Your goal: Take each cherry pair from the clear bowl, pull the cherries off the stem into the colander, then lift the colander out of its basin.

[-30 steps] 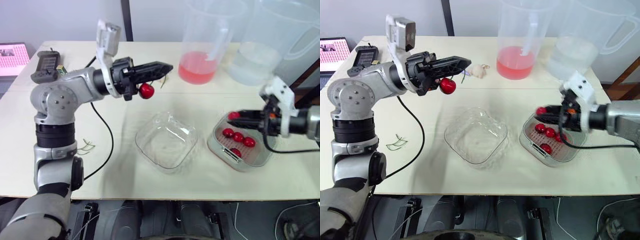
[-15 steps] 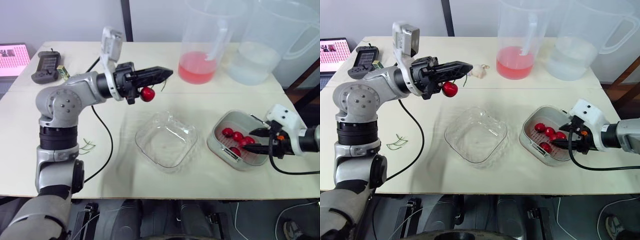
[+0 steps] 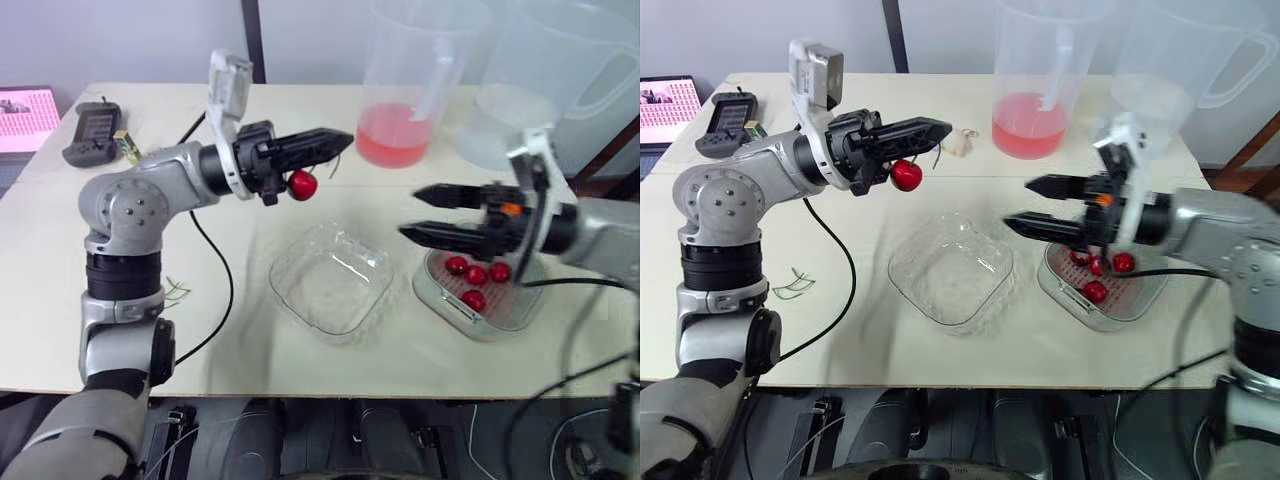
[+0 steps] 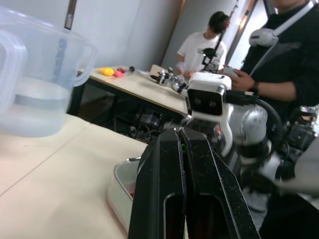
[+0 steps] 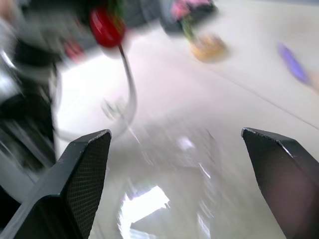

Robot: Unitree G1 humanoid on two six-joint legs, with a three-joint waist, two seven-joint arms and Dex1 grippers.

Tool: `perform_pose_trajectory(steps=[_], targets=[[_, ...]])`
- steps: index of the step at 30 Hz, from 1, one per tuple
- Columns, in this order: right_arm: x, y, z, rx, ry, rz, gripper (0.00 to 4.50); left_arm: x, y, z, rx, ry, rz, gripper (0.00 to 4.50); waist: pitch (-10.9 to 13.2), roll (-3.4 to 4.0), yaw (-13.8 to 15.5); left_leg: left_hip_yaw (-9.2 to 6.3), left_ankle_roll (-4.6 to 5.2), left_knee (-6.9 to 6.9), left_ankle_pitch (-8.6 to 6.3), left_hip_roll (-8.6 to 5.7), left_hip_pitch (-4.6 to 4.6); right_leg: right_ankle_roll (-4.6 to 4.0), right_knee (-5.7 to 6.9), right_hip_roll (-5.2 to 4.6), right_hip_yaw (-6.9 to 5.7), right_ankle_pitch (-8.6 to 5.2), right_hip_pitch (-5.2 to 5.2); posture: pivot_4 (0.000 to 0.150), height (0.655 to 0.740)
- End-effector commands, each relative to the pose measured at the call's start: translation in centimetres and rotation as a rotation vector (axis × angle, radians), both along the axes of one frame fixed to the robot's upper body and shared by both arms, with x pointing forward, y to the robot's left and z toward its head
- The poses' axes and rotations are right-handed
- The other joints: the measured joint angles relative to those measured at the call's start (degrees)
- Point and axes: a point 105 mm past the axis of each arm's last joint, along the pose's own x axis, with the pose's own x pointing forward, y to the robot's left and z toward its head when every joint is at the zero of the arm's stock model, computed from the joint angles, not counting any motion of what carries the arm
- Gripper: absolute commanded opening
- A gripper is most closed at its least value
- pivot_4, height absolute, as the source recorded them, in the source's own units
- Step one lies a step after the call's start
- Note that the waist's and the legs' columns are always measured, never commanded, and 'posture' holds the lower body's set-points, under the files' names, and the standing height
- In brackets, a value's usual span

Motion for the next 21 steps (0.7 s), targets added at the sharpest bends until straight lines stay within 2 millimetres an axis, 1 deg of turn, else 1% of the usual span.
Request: perform_pose_trajectory(steps=[1, 7, 15, 19, 21], targets=[[0.4, 2.0, 1.3, 0.125, -0.020, 0.015, 4.48, -0.7, 0.1, 1.8, -0.034, -0.055, -0.011, 0.00, 0.0, 0.00, -0.1, 0.01, 0.00, 0.00, 0.00, -0.03, -0.04, 0.08, -0.02, -0.04, 0.01, 0.04, -0.01, 0.150, 0.7383], [0.8, 4.2, 2.1, 0.236, -0.008, 0.047, 4.48, -0.9, 0.0, 2.0, -0.036, -0.054, -0.014, 0.00, 0.0, 0.01, -0.1, 0.01, 0.00, 0.01, 0.00, -0.02, -0.03, 0.12, 0.01, -0.04, 0.00, 0.07, -0.01, 0.150, 0.7383], [0.4, 7.0, 2.1, 0.265, 0.011, 0.117, 4.48, -1.1, 0.0, 1.9, -0.038, -0.047, -0.020, 0.00, 0.0, 0.02, -0.4, 0.01, 0.00, -0.01, 0.00, -0.01, 0.09, 0.12, 0.17, -0.01, 0.00, 0.07, -0.01, 0.150, 0.7383], [0.6, 7.8, 2.5, 0.291, 0.011, 0.129, 4.48, -1.2, 0.1, 1.9, -0.040, -0.040, -0.019, 0.00, 0.0, 0.02, -0.4, 0.01, 0.00, -0.01, 0.00, 0.00, 0.09, 0.11, 0.17, -0.01, 0.00, 0.06, -0.01, 0.150, 0.7383], [0.6, 8.1, 2.7, 0.299, 0.010, 0.136, 3.91, -1.1, 0.1, 2.0, -0.051, -0.035, -0.016, 0.00, 0.0, 0.02, -0.4, 0.01, 0.00, -0.01, 0.00, 0.00, 0.09, 0.12, 0.17, -0.01, 0.01, 0.07, -0.01, 0.150, 0.7383]])
